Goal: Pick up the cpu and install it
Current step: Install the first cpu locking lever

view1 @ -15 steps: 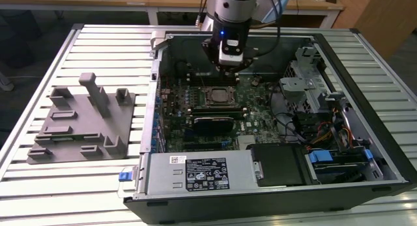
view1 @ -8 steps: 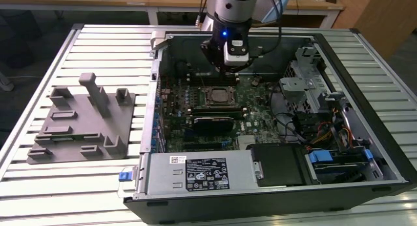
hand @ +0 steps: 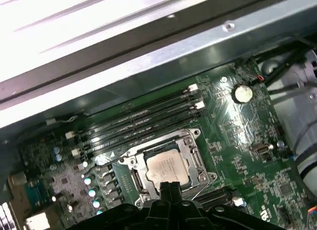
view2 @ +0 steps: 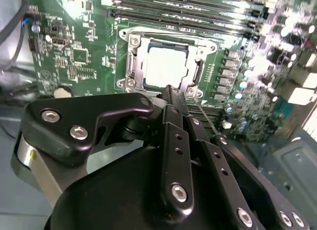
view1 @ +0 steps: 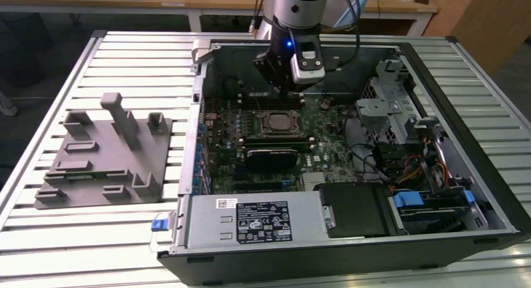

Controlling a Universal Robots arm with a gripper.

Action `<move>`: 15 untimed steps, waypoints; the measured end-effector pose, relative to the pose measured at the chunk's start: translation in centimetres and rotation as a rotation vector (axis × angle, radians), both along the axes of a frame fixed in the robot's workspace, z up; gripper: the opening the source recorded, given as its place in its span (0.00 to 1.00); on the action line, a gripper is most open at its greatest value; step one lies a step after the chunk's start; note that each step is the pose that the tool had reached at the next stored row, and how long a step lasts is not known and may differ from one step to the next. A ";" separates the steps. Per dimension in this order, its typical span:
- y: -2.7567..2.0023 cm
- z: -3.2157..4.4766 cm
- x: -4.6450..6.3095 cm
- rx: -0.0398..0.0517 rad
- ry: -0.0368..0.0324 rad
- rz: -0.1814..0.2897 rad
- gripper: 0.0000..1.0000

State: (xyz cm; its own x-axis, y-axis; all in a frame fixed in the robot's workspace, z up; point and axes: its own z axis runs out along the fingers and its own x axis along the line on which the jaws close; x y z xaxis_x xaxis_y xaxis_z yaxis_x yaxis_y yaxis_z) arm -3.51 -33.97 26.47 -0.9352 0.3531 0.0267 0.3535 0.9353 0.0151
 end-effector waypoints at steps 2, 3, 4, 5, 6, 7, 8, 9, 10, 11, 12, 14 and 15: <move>0.00 -0.01 0.0 0.0000 0.0000 0.036 0.11; 0.00 -0.01 0.0 -0.0001 0.0000 0.054 0.11; 0.00 -0.01 0.0 0.0000 0.0000 0.073 0.11; 0.00 -0.02 0.0 0.0000 0.0000 0.091 0.11; 0.00 -0.02 0.0 0.0000 0.0000 0.107 0.11; 0.00 -0.02 0.0 0.0000 0.0000 0.122 0.11; 0.00 -0.02 0.0 -0.0001 0.0000 0.137 0.11; 0.00 -0.03 0.0 0.0000 0.0000 0.152 0.11; 0.00 -0.03 0.0 0.0000 0.0000 0.166 0.11; 0.00 -0.03 0.0 0.0000 0.0000 0.179 0.11; 0.00 -0.03 0.0 0.0000 0.0000 0.194 0.11; 0.00 -0.03 0.0 0.0001 0.0000 0.216 0.11; 0.00 -0.03 0.0 0.0001 0.0000 0.219 0.11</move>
State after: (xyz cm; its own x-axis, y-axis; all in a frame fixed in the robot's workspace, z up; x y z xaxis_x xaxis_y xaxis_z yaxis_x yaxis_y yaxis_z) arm -3.52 -33.97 26.44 -0.9896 0.1410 0.0267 0.1414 0.9898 0.0152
